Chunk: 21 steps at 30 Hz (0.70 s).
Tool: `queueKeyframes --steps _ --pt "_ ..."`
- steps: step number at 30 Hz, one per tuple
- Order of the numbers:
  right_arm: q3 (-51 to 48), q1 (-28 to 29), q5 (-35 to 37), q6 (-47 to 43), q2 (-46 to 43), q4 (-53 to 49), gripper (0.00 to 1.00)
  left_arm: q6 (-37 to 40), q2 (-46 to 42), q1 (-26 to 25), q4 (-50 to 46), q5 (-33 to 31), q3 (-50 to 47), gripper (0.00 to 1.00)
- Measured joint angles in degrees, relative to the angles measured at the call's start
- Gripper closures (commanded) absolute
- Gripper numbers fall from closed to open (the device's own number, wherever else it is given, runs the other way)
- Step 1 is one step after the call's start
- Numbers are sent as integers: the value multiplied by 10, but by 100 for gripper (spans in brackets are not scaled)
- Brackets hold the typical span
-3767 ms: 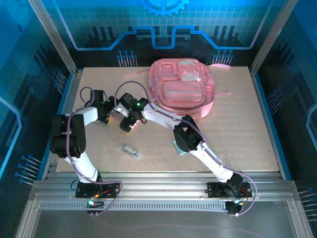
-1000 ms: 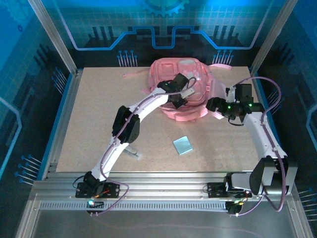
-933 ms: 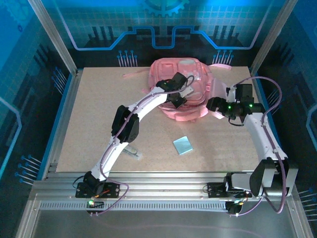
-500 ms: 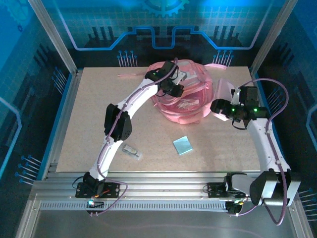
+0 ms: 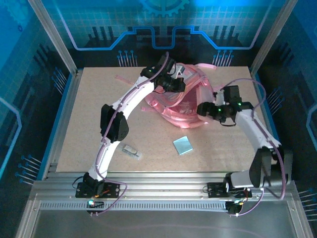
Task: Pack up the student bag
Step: Place the pencil case in the student bag.
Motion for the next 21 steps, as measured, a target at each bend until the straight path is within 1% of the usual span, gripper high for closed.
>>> queueKeyframes --steps 7,10,11,12,13,15,16,21 --pt "68 51 -5 2 126 50 38 -36 -18 -1 25 16 -26 100" --pt "113 73 1 2 180 53 37 -43 -19 -1 35 17 -28 100" --pt "129 80 4 2 198 53 36 -46 -21 -1 39 17 -31 100" --pt "145 87 8 0 218 52 29 -47 -23 -1 43 17 -35 100" --pt "163 93 14 -3 236 50 19 -49 -26 1 47 12 -41 100" --pt "191 102 26 -9 261 44 4 -51 -32 8 55 3 -49 100" --pt "203 106 34 -11 268 45 0 -51 -35 12 58 0 -53 100" --pt "195 112 61 -14 258 55 0 -51 -42 18 58 0 -61 100"
